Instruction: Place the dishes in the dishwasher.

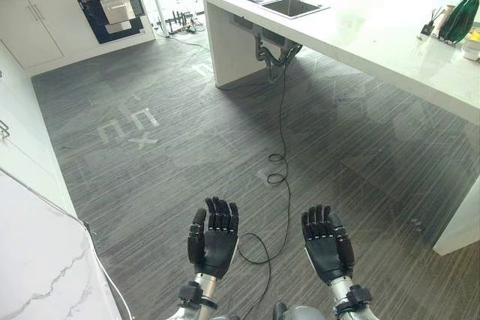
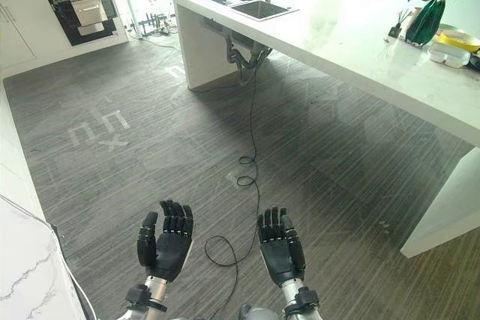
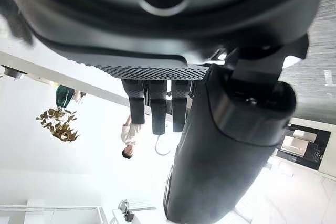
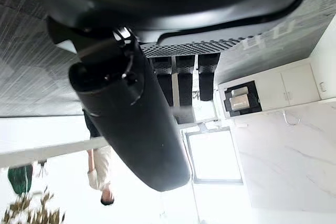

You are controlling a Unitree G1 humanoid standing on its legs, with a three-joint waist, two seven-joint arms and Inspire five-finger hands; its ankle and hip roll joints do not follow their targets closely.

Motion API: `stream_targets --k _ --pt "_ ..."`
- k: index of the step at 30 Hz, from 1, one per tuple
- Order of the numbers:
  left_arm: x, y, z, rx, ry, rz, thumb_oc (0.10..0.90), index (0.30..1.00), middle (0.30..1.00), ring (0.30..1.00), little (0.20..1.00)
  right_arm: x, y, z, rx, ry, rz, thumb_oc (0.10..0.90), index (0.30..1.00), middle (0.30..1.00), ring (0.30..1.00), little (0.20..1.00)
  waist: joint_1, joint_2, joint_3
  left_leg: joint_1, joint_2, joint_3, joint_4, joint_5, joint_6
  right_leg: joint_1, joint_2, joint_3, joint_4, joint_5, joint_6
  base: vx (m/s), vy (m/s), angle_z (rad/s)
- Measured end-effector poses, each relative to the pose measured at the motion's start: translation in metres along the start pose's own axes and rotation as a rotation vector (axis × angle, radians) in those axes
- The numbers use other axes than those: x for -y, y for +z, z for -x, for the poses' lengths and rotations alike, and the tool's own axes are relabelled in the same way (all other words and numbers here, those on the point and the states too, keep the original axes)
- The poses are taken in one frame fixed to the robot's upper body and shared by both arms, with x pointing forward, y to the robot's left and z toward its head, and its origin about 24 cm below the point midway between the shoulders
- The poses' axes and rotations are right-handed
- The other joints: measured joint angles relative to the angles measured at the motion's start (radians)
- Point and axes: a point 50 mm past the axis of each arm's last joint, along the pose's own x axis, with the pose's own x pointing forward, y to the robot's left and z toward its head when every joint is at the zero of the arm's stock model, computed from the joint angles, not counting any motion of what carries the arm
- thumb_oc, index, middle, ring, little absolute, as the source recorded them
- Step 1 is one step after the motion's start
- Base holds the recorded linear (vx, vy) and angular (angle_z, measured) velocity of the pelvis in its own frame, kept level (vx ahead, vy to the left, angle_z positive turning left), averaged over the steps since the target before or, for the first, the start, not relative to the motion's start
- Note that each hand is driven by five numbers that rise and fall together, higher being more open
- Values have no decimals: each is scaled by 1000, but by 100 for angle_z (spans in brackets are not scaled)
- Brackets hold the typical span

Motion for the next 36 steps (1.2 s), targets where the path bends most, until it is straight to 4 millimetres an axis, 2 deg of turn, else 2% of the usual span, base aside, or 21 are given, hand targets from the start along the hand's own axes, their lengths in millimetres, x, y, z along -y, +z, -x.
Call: stream_targets --k 1,4,7,10,12,15,18,22,23,24,26,27,28,29,30,31,32,33,34,35,36 --pt "-9 9 10 -2 99 -37 800 900 900 900 900 17 1 13 15 -96 -21 800 900 900 900 900 0 -8 -12 -2 1 -2 0 1 -2 -2 1 -2 1 -1 -1 16 -49 3" --pt "-27 15 33 1 292 -60 800 900 900 900 900 43 5 44 28 -253 -30 800 900 900 900 900 -1 -12 -17 -15 1 -6 9 -2 -3 -10 -2 -8 2 -5 -1 13 -48 5" --pt "-28 22 38 -12 342 -141 800 900 900 900 900 41 9 45 10 -230 2 800 900 900 900 900 0 -14 -31 -21 4 -10 18 -9 5 -11 -1 -11 0 -5 -1 32 -23 4" --pt "-37 32 53 -162 524 -382 800 900 900 900 900 37 9 41 -15 -198 27 800 900 900 900 900 -4 -8 -40 -22 4 -9 22 -9 4 -11 -1 -12 0 -5 -2 0 0 0" --pt "-38 36 54 -176 573 -468 800 900 900 900 900 37 9 41 -13 -201 45 800 900 900 900 900 -3 -3 -41 -22 4 -8 24 -8 1 -10 -2 -12 2 -5 -2 21 -10 0" --pt "-40 49 57 -200 700 -703 800 900 900 900 900 39 15 42 -29 -241 171 800 900 900 900 900 -3 4 -43 -22 2 -9 23 -14 9 -9 -2 -11 2 -6 -1 15 -9 0" --pt "-40 68 68 -292 890 -1076 800 900 900 900 900 39 31 46 -79 -328 419 800 900 900 900 900 -14 26 -38 -21 3 -10 22 -12 6 -10 -1 -11 2 -6 -1 32 -48 0" --pt "-31 86 71 -236 975 -1296 800 900 900 900 900 31 66 51 -184 -476 906 800 900 900 900 900 -18 53 -32 -21 1 -18 10 -2 -5 -10 0 -17 2 -10 -3 12 -86 6" --pt "-26 91 66 -236 986 -1389 800 900 900 900 900 25 72 45 -234 -501 1068 800 900 900 900 900 -20 52 -21 -19 1 -23 -4 7 -11 -12 0 -23 2 -11 -5 31 -109 10" --pt "-26 90 61 -262 996 -1469 800 900 900 900 900 23 73 40 -252 -519 1132 800 900 900 900 900 -12 49 -14 -13 3 -26 -13 12 -16 -12 3 -26 0 -16 -12 41 -109 4" --pt "-27 86 58 -295 995 -1519 800 900 900 900 900 19 72 30 -238 -504 1158 800 900 900 900 900 -5 40 -5 0 9 -26 -30 19 -30 -11 11 -25 6 -27 -26 127 -89 -9" --pt "-25 87 55 -321 997 -1604 800 900 900 900 900 15 66 22 -253 -484 1197 800 900 900 900 900 4 14 19 49 2 -15 -58 55 -66 -5 17 11 29 -56 -52 235 19 -15" --pt "-22 87 47 -331 978 -1637 800 900 900 900 900 13 61 16 -258 -456 1204 800 900 900 900 900 12 -19 48 23 -15 -24 17 98 -122 -2 8 46 35 -63 -63 240 144 -17" --pt "-19 83 31 -332 926 -1655 800 900 900 900 900 12 61 13 -250 -447 1207 800 900 900 900 900 30 -44 82 -82 -34 -42 170 154 -173 10 3 94 20 -52 -58 336 244 5" --pt "-18 74 17 -349 857 -1683 800 900 900 900 900 7 70 8 -227 -459 1224 800 900 900 900 900 29 -14 110 -146 -25 -41 112 117 -149 8 30 115 -11 -26 -26 370 244 5" --pt "-21 65 10 -354 835 -1669 800 900 900 900 900 4 80 7 -204 -490 1229 800 900 900 900 900 30 55 130 -190 25 -29 -19 137 -152 27 72 91 -42 -27 -26 381 232 2" --pt "-21 63 7 -355 832 -1668 800 900 900 900 900 3 82 6 -200 -498 1228 800 900 900 900 900 34 69 151 -218 63 -23 -64 160 -168 18 92 85 -26 -33 -27 444 294 -3" --pt "-23 65 7 -369 853 -1666 800 900 900 900 900 2 82 4 -201 -496 1239 800 900 900 900 900 27 96 175 -240 107 -13 -102 187 -175 35 117 66 -1 -52 -59 482 398 -21" --pt "-27 70 16 -406 909 -1672 800 900 900 900 900 4 80 6 -220 -502 1251 800 900 900 900 900 28 102 178 -275 141 22 -118 191 -153 56 123 64 -3 -69 -63 506 453 -28" --pt "-27 72 19 -394 927 -1655 800 900 900 900 900 5 81 8 -224 -510 1253 800 900 900 900 900 29 90 179 -274 139 37 -118 180 -135 79 113 63 -23 -74 -55 374 364 -36" --pt "-27 73 19 -383 930 -1651 800 900 900 900 900 7 82 11 -225 -524 1251 800 900 900 900 900 30 90 174 -260 133 51 -105 174 -123 110 108 65 -60 -69 -46 496 389 -36"
